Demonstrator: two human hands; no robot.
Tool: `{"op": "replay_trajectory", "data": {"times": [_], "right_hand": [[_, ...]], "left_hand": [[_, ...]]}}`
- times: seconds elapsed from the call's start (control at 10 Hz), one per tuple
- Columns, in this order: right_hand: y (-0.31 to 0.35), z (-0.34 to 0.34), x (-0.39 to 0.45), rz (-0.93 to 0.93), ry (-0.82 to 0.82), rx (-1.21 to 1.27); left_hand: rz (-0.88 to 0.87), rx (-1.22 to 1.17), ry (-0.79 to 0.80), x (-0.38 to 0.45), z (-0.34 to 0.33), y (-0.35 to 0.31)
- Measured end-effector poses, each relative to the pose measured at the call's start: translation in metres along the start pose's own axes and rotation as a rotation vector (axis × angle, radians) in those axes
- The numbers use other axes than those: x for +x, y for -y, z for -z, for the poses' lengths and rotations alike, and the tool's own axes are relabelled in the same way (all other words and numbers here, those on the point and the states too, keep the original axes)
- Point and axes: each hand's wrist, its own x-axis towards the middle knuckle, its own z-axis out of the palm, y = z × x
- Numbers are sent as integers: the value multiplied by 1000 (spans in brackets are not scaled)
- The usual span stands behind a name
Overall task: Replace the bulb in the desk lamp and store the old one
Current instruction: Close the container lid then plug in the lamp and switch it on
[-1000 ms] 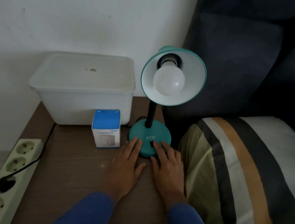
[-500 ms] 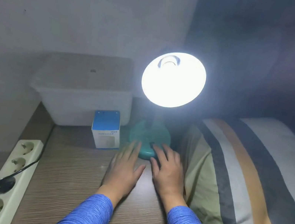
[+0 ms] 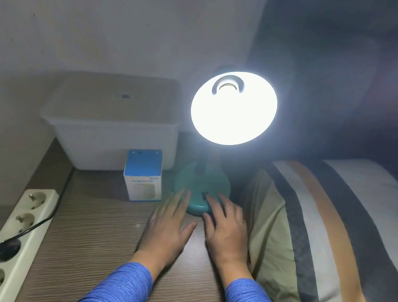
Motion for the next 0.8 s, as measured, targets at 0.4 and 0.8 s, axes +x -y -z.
{"op": "replay_trajectory", "data": {"times": [0.4, 0.8], "right_hand": [[5, 2, 5, -19, 45, -106], [12, 10, -2, -32, 152, -125]], "left_hand": [[3, -11, -6, -1, 1, -2], [58, -144, -51, -10, 7, -4]]}}
